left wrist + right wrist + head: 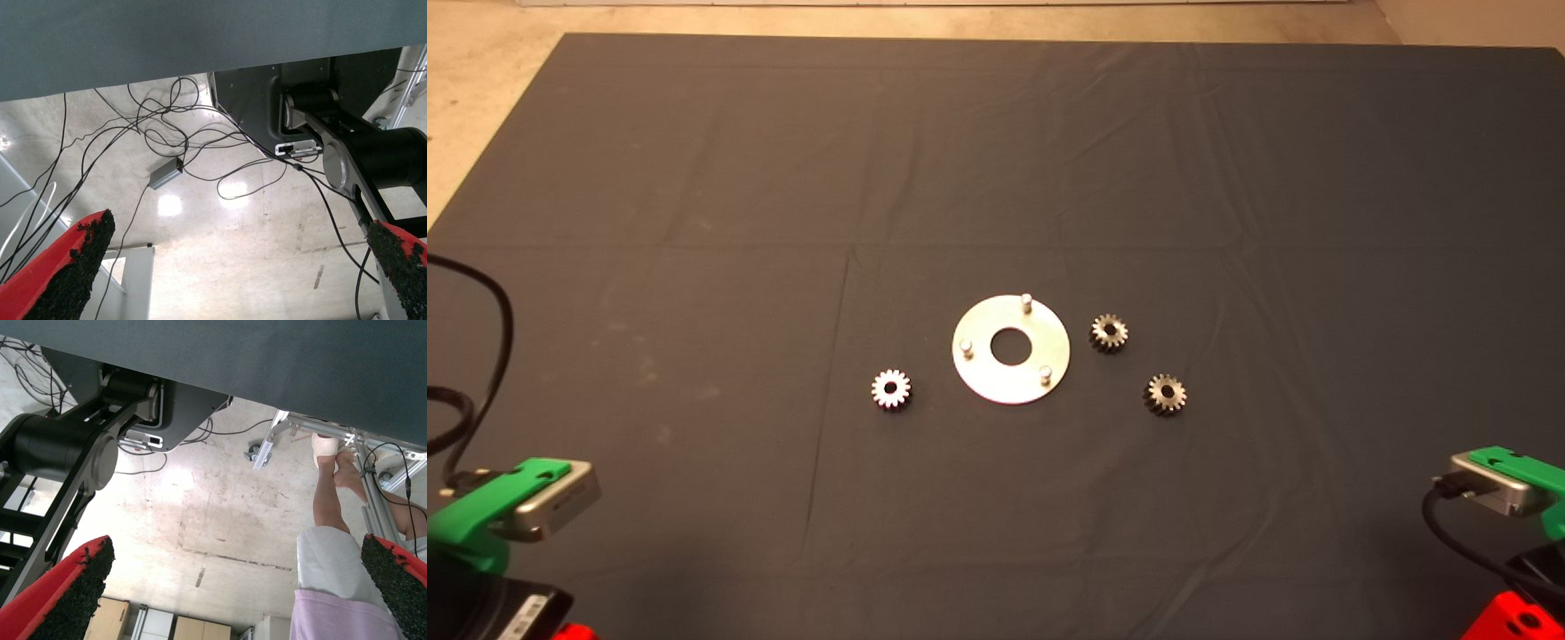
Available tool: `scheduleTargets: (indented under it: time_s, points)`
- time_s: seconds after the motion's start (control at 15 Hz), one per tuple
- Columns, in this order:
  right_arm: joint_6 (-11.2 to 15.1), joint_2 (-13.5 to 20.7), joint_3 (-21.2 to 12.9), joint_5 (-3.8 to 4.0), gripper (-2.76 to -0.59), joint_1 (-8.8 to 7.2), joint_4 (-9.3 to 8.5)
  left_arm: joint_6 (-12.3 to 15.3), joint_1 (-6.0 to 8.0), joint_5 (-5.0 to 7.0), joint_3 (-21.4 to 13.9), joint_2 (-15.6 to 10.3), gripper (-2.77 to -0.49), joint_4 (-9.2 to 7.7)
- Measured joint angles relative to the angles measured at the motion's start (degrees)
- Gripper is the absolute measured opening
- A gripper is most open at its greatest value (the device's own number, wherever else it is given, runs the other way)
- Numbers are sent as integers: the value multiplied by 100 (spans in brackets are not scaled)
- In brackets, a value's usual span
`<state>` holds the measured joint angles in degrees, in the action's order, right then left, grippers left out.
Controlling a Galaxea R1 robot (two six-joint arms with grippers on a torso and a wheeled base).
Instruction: Install three planetary gears onto the carrier pins
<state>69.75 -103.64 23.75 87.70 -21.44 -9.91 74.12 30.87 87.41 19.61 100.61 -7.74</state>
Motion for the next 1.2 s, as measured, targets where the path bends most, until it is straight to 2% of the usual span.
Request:
scheduleTargets:
  time_s: [0.47,0.53,0.67,0.8,0.87,0.93,1.0,1.07,1.13,1.2]
  points:
    - [-2,1,0,0,-60,0,2,-70,0,0,1,149,-51,41]
    - [-1,1,0,1,-60,0,2,-158,0,0,19,157,-51,152]
    - [-2,4,0,1,-60,1,2,-344,0,0,181,235,-51,705]
    - [-2,4,0,1,-60,0,2,-466,0,10,625,541,-51,1135]
    - [-1,3,0,-2,-60,0,2,-488,0,10,801,843,-51,1218]
    - [-2,1,0,0,-60,0,2,-502,-2,-18,877,1139,-51,1228]
    - [-2,4,0,1,-60,0,2,-469,-2,-167,916,1398,-51,1228]
    - [-2,4,0,0,-60,0,2,-350,-2,-341,961,1531,-51,1231]
    - [0,26,0,12,-60,2,2,-182,-5,-386,1020,1574,-51,1247]
    - [0,32,0,22,-60,0,2,-130,-22,-373,1089,1640,-51,1273]
